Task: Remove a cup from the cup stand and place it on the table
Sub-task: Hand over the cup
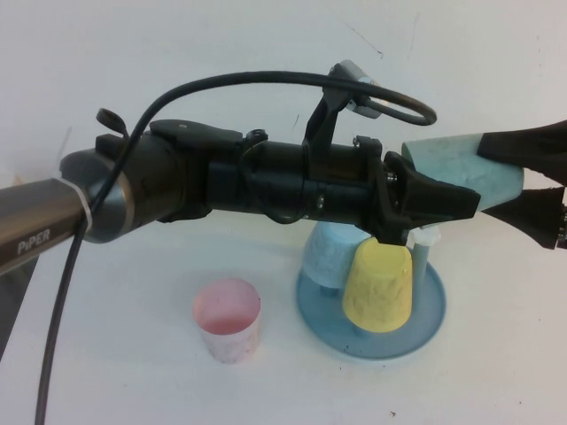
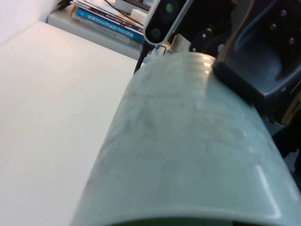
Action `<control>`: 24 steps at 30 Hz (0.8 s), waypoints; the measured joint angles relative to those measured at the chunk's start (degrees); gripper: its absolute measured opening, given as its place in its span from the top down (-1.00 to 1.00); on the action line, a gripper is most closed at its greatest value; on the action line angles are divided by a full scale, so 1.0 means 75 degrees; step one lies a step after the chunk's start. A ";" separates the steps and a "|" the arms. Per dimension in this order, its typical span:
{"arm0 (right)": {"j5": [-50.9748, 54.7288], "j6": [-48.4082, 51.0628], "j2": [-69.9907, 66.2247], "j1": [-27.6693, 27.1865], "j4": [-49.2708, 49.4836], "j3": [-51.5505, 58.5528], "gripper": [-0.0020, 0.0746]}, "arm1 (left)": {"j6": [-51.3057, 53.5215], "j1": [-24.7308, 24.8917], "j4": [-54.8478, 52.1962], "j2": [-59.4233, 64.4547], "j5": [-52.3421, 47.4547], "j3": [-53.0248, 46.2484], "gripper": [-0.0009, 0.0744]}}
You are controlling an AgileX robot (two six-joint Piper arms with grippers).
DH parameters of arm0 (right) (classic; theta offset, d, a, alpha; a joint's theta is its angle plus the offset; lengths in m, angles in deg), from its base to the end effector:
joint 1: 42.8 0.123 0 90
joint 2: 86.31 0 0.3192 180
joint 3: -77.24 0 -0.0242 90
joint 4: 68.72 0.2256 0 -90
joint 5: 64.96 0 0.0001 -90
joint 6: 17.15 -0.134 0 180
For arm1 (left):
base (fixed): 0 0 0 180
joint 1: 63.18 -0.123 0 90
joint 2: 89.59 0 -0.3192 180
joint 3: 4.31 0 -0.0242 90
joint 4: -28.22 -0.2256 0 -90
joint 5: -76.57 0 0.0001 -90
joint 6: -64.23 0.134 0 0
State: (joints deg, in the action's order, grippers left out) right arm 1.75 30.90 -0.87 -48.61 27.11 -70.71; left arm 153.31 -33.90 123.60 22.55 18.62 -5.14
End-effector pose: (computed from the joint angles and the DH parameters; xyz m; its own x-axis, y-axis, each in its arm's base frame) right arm 0.2818 0.0944 0.3046 -0.8791 0.4297 -0.2062 -0.1105 0.2370 0.9652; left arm 0.2997 -0.2977 0.3350 -0.3995 0.1068 -0.9105 0.9158 0.0904 -0.3912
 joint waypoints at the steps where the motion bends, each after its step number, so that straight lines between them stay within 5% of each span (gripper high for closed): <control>1: 0.0000 0.0089 0.0000 0.0000 0.0015 0.0000 -0.55 | -0.0011 0.0000 0.0010 0.0013 -0.0016 0.0000 0.88; 24: 0.0000 0.0257 0.0000 0.0000 0.0036 0.0000 -0.55 | 0.0017 0.0000 0.0029 0.0019 -0.0076 0.0000 0.88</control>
State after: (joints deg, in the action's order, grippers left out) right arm 1.75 32.83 -0.87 -48.61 27.38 -70.71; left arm 153.44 -33.90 123.82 22.69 18.05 -5.14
